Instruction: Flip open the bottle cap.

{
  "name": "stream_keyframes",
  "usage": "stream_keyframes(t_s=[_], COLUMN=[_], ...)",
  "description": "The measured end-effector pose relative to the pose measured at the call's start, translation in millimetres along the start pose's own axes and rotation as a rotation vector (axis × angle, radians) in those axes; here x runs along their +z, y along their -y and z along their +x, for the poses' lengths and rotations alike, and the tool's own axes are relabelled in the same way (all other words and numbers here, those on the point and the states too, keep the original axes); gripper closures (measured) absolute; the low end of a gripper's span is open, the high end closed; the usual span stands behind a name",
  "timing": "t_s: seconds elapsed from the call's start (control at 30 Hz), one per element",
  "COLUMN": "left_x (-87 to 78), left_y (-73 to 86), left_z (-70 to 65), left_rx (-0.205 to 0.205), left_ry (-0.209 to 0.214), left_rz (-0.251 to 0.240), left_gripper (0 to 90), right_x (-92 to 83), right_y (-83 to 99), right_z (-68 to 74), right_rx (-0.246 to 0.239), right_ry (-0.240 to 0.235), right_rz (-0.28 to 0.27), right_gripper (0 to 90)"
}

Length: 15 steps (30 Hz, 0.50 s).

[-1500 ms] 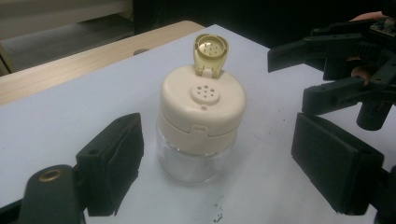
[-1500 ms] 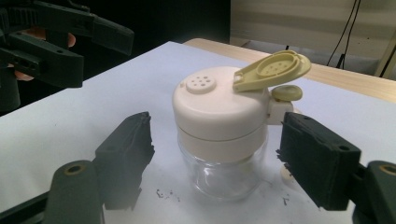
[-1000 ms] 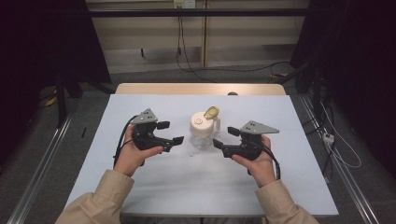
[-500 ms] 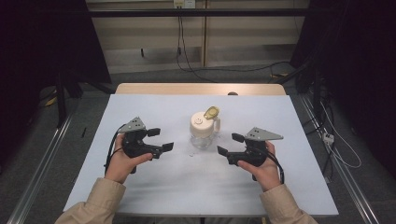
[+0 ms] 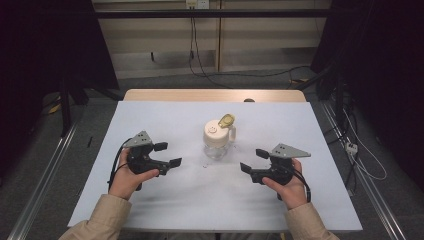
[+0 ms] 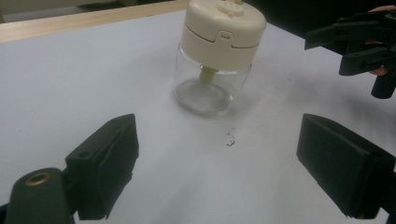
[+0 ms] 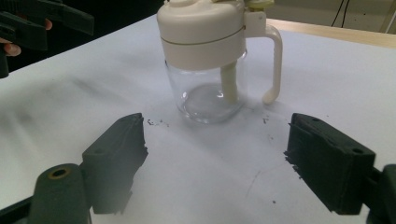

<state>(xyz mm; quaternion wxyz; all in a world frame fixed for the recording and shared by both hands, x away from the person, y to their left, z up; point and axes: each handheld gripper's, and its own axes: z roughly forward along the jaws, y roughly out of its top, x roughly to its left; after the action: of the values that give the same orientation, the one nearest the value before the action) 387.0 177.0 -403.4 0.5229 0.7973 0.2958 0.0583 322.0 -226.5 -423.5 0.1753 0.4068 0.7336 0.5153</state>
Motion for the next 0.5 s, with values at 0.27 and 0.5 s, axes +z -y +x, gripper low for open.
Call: stream_keyframes(t_s=[0.27,0.5], left_x=[-5.1,-11.8], left_y=[7.0,12.7], left_z=[0.7,2.7], left_rx=[-0.003,-0.01], left_ry=[-0.003,-0.009], left_rz=[0.001,-0.002], left_gripper=[12.7,12.4], right_x=[-5.9,-12.8], right_y=[7.0,12.0], right_z=[-3.3,-7.2], right_rx=[0.004,0.002], right_ry=[0.007,0.013], right_rz=[0.0,0.001], right_gripper=[18.9,18.8])
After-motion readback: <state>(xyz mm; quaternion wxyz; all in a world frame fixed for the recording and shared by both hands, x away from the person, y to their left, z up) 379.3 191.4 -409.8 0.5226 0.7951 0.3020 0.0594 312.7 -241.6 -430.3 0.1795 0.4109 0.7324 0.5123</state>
